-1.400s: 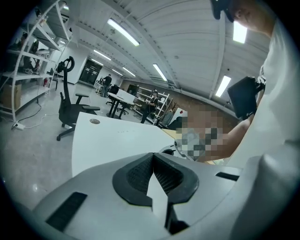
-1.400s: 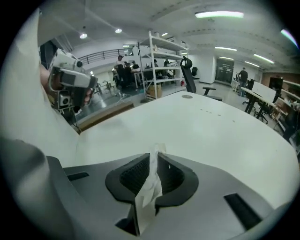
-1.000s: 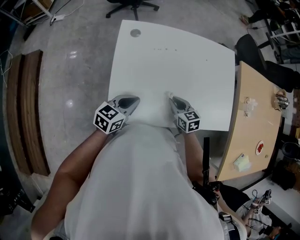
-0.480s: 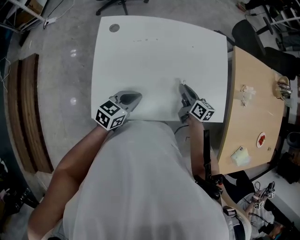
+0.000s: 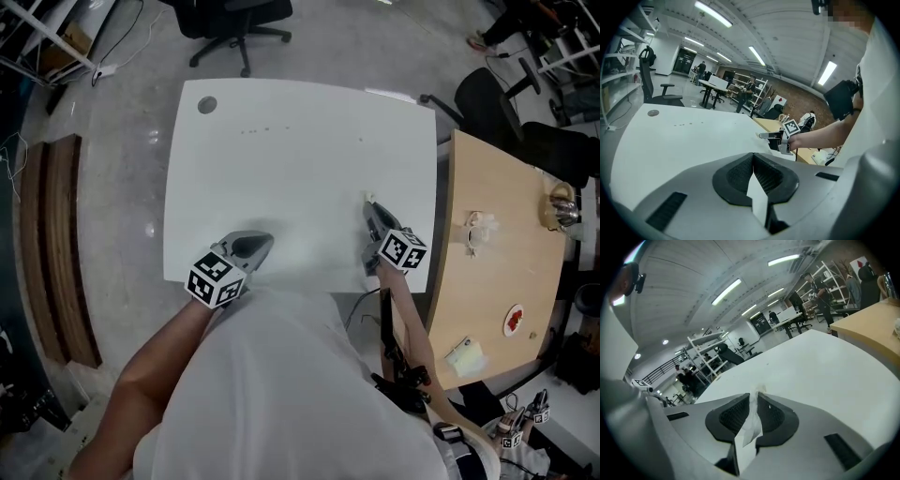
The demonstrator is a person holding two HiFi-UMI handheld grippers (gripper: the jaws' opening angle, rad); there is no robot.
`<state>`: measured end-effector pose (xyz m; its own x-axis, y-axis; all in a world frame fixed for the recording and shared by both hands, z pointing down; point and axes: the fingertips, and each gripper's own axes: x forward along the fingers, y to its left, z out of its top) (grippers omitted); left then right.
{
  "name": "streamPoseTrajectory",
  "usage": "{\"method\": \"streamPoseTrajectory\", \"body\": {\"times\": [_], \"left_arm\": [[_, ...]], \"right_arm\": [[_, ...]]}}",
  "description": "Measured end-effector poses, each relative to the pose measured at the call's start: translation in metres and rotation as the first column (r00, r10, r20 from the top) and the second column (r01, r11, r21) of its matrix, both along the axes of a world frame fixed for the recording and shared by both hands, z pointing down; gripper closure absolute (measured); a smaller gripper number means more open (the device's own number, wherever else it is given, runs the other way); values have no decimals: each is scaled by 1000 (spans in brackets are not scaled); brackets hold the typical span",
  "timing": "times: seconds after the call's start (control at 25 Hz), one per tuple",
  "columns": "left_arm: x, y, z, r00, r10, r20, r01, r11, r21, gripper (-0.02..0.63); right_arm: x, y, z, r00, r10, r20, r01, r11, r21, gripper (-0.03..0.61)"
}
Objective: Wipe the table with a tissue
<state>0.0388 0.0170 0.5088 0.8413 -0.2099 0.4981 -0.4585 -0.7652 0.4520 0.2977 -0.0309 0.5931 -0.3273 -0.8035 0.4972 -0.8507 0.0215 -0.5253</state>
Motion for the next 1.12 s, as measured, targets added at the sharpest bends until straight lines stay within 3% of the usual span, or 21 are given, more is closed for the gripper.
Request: {"method": "streamPoseTrajectory", "body": {"times": [0.24,0.56,0.76,0.92,1.12], "left_arm": [[9,-13,0,998,-56,19,56,998,-7,606],[12,-9,10,992,-121,43,123,992,-42,607],[6,-7,13,985,-166,55,168,984,-49,607],[0,-12,13,977,-205,57,208,977,-50,606],[2,-14,13,973,-226,51,229,972,-53,607]], "right_arm": [[22,-50,11,988,-105,-117,101,994,-38,523],[43,-137,24,910,-227,-348,203,974,-103,523],[54,-175,30,828,-285,-484,234,958,-164,523],[50,-186,32,729,-370,-576,291,929,-228,525],[30,-184,33,632,-438,-640,357,897,-262,525]]}}
